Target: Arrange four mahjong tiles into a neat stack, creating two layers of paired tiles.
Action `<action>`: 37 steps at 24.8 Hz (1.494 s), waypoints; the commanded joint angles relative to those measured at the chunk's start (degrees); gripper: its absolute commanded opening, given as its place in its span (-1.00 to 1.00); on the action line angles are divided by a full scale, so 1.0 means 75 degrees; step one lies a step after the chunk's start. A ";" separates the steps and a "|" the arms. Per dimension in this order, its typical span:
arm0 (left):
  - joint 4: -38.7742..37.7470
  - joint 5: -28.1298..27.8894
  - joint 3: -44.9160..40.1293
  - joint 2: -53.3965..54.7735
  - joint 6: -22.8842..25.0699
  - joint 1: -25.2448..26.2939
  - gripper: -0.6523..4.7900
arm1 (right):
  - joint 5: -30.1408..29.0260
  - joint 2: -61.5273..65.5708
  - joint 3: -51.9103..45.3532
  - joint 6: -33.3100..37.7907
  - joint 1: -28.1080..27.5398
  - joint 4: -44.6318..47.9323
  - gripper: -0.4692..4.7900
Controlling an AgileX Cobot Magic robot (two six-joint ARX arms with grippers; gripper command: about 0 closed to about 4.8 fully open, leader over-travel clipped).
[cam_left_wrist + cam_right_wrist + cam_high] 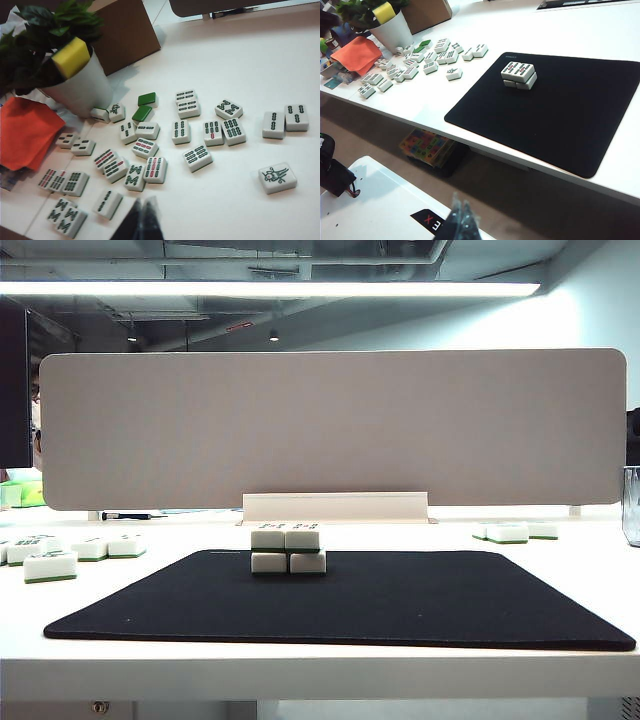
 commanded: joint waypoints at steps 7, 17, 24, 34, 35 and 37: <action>0.3028 0.0009 -0.2328 -0.0015 -0.0105 0.0041 -0.78 | -0.0015 -0.0087 0.0029 -0.0020 0.0003 0.0073 -0.82; 0.3532 0.3147 -0.2783 -0.0119 -0.0271 0.1915 -0.78 | -0.0015 -0.0087 0.0029 -0.0020 0.0003 0.0073 -0.82; 0.4036 0.3436 -0.2792 -0.0519 -0.0265 0.2926 -0.78 | -0.0015 -0.0087 0.0029 -0.0020 0.0003 0.0076 -0.82; 0.5680 0.3759 -0.4421 -0.1475 -0.0213 0.3296 -0.78 | -0.0015 -0.0087 0.0029 -0.0020 0.0003 0.0073 -0.82; 0.5764 0.3806 -0.4584 -0.1545 -0.0210 0.3296 -0.78 | -0.0015 -0.0087 0.0029 -0.0020 0.0003 0.0073 -0.82; 0.5913 0.3928 -0.4887 -0.1687 -0.0207 0.3325 -0.78 | -0.0015 -0.0087 0.0029 -0.0020 0.0003 0.0076 -0.82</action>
